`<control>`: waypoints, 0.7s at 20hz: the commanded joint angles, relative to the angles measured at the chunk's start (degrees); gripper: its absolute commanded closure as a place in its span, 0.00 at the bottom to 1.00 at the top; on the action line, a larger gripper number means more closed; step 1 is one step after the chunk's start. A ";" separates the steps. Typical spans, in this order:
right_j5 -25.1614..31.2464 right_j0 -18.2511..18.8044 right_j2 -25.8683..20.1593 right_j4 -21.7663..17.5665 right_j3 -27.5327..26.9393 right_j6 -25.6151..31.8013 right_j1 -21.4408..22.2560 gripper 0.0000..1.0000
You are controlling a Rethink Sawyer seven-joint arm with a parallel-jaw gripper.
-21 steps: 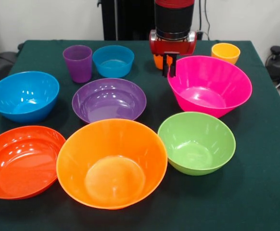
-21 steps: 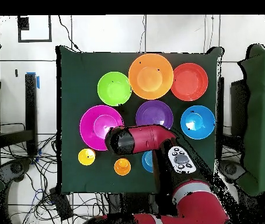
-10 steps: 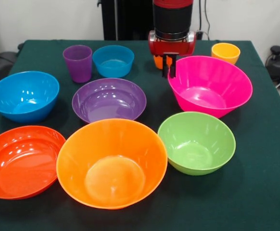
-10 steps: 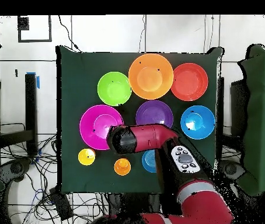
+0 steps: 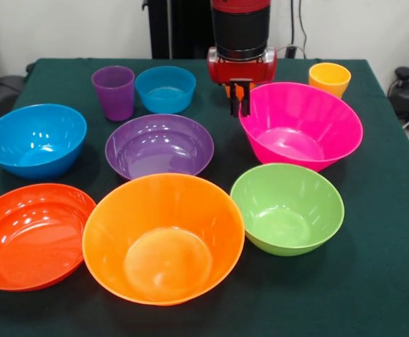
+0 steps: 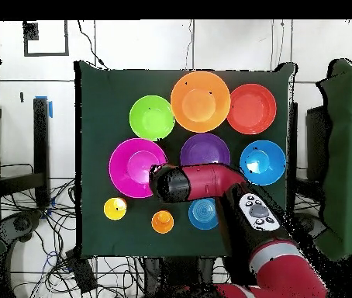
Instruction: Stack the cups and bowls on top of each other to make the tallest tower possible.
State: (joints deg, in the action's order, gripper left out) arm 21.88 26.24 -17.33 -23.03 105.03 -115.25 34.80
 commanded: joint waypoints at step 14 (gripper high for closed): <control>4.87 5.01 -8.20 -6.59 -0.55 9.21 1.27 1.00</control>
State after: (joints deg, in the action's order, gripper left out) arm 21.91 30.89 -21.53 -25.15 105.09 -115.25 35.59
